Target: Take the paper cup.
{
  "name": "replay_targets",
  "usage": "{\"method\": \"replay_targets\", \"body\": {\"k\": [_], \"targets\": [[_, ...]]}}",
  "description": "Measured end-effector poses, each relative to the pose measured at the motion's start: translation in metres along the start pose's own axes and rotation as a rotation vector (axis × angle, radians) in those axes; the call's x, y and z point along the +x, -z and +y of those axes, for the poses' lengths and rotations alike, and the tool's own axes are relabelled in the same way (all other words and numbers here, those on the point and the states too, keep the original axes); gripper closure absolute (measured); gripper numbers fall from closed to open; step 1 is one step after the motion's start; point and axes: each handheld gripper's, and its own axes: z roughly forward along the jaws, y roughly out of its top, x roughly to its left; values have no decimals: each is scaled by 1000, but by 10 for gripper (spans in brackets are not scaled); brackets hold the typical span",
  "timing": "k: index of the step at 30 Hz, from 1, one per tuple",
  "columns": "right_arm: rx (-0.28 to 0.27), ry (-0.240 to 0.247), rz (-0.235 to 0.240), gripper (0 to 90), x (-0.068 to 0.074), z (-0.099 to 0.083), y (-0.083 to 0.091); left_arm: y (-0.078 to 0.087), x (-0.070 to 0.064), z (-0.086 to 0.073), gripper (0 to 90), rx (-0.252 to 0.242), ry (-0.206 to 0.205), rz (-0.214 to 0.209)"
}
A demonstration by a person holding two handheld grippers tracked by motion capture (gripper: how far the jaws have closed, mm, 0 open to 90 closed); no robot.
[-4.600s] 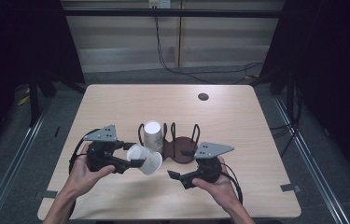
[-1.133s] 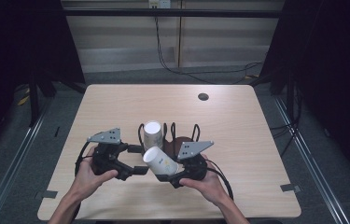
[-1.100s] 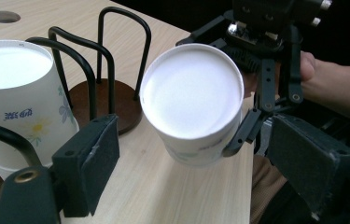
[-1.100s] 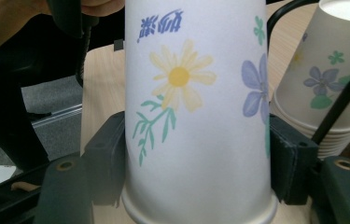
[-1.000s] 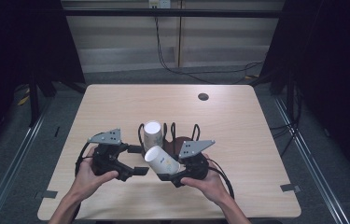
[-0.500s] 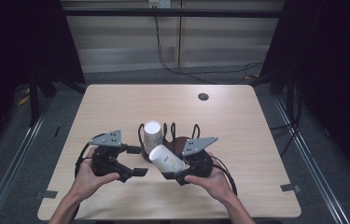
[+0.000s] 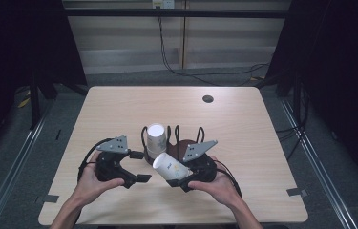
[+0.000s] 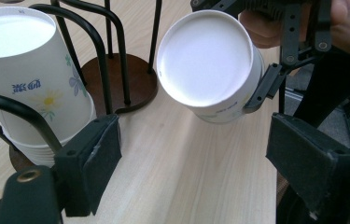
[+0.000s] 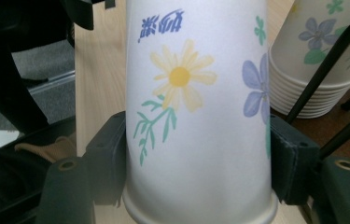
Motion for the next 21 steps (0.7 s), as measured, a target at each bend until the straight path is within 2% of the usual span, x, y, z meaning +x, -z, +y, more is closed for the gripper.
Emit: {"method": "replay_targets", "body": {"k": [5,10,14,21], "targets": [[36,16,-18,325,1,0,-2,-2,-1,-1,177,15,-3,-4],[66,33,-15,325,2,0,-4,-1,0,-3,183,28,-1,-3],[109,26,-38,324,1,0,-5,-2,-2,-3,218,43,-11,-6],[142,28,-18,324,0,-1,-6,-7,-2,-4,213,77,-18,-9]]}}
